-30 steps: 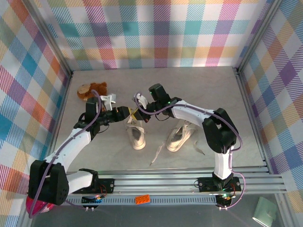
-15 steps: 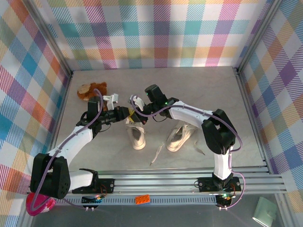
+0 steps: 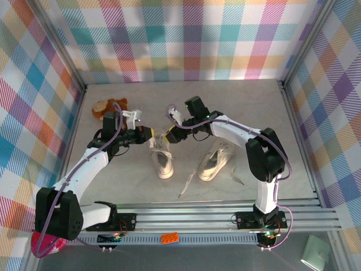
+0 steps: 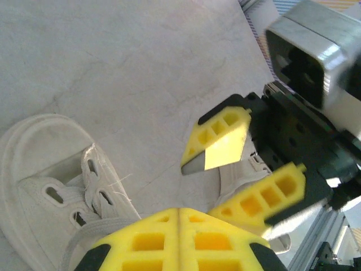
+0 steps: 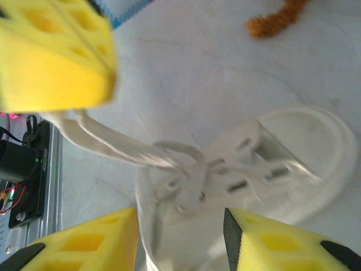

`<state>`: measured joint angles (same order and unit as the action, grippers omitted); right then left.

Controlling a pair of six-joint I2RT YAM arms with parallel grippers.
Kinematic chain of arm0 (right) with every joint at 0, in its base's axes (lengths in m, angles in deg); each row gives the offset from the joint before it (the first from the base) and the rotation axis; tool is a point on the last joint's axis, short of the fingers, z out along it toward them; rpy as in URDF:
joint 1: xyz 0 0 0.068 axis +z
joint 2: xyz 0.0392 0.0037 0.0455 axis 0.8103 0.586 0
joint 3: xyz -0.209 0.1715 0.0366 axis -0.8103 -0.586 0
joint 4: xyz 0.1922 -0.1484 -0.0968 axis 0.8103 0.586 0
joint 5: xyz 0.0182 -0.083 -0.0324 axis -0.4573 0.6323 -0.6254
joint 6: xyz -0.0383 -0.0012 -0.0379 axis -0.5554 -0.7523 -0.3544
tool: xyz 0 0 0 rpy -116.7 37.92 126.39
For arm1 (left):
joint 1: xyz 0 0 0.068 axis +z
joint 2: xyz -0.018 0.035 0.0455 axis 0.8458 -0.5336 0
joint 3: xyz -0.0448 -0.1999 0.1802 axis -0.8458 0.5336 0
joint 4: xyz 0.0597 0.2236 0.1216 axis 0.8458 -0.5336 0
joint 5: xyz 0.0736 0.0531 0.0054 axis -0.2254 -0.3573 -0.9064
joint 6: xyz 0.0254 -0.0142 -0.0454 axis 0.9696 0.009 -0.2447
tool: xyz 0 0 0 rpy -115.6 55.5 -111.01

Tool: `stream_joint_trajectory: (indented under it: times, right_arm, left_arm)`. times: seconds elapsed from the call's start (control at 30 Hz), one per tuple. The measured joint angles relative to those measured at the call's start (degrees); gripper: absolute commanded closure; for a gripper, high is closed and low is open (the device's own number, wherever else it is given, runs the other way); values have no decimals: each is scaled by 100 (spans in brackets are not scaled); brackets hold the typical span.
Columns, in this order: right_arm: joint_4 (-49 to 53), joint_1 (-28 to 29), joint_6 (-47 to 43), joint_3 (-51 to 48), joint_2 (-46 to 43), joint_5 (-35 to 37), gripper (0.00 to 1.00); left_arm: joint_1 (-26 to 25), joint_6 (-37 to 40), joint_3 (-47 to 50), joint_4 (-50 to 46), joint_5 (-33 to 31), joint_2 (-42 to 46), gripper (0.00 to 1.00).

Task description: Tie the shoes

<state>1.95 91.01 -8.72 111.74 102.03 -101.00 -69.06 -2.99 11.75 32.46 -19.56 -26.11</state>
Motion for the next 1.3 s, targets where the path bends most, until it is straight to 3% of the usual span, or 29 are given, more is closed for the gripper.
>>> stream_joint_trajectory:
  times: [0.3,0.53,0.7,0.77,0.93,1.03,1.3]
  right_arm:
    - [813,120,-35,1091,881,-83,50]
    - [520,199,-35,-151,437,-168,46]
    - [503,256,-81,-400,393,-170,47]
    - [501,295,-162,-398,393,-160,51]
    - [527,365,-291,-398,393,-4,83]
    - [522,402,-337,-400,376,120,95]
    - [511,402,-485,-647,-308,573,99]
  left_arm:
    - [0,175,-44,-118,0,0,100]
    - [0,208,-44,-155,2,0,100]
    - [0,208,-44,-155,2,0,100]
    - [0,208,-44,-155,2,0,100]
    - [0,214,-44,-157,0,0,100]
    - [0,251,-44,-175,0,0,100]
    - [-2,369,-46,-317,-35,0,100]
